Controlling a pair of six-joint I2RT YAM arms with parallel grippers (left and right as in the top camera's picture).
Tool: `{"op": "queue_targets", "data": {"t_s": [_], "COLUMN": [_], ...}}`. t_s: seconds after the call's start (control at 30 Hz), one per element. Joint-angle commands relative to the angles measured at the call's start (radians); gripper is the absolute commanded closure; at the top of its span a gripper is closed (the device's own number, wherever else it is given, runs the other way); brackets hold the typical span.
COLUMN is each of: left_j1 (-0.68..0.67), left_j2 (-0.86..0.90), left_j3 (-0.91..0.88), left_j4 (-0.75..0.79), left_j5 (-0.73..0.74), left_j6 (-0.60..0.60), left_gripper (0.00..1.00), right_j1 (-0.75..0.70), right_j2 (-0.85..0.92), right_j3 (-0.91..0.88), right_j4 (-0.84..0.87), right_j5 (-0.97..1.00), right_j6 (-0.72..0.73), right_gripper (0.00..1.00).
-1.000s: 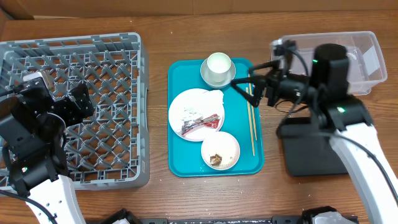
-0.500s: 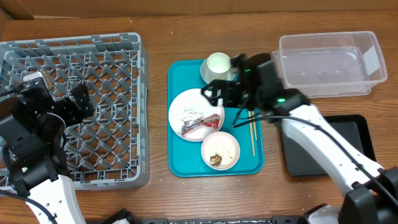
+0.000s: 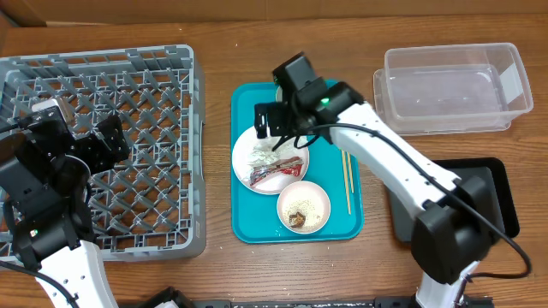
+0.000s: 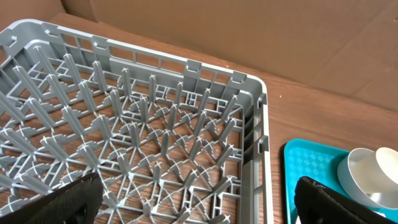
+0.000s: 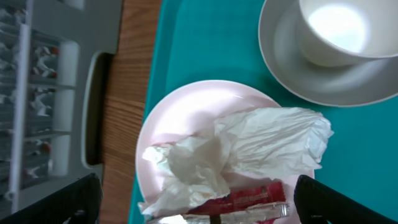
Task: Sort waste into correct bins and load items into the dishwasher
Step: 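Move the right gripper over the white plate toward the tissue, then lower the right gripper and grasp the crumpled white tissue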
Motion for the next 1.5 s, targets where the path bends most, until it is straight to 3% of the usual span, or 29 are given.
{"op": "queue_targets", "data": {"t_s": [0.0, 0.3, 0.53, 0.8, 1.2, 1.47], "left_j1": [0.004, 0.004, 0.004, 0.004, 0.004, 0.004], "left_j2": [0.006, 0.006, 0.006, 0.006, 0.008, 0.008], "left_j3": [0.016, 0.016, 0.016, 0.016, 0.016, 0.016], "left_j4": [0.001, 0.001, 0.001, 0.001, 0.001, 0.001], "left_j5": [0.018, 0.018, 0.018, 0.018, 0.018, 0.018], "left_j6": [-0.016, -0.016, -0.016, -0.016, -0.016, -0.016], "left_gripper": [0.0, 0.0, 0.0, 0.0, 0.0, 0.0], "right_j1": [0.007, 0.048, 0.109, 0.12, 0.12, 0.12], "right_j2": [0.008, 0.023, 0.064, 0.129, 0.129, 0.119], "right_j3": [0.017, -0.081, -0.098, -0.098, -0.081, -0.018], "right_j4": [0.005, 0.028, 0.046, 0.084, 0.096, 0.064], "right_j5": [0.048, 0.048, 0.052, 0.137, 0.137, 0.137], "right_j6": [-0.024, -0.067, -0.356, -0.382, -0.317, -0.299], "right_gripper": [0.0, 0.23, 0.23, 0.24, 0.74, 0.87]}}
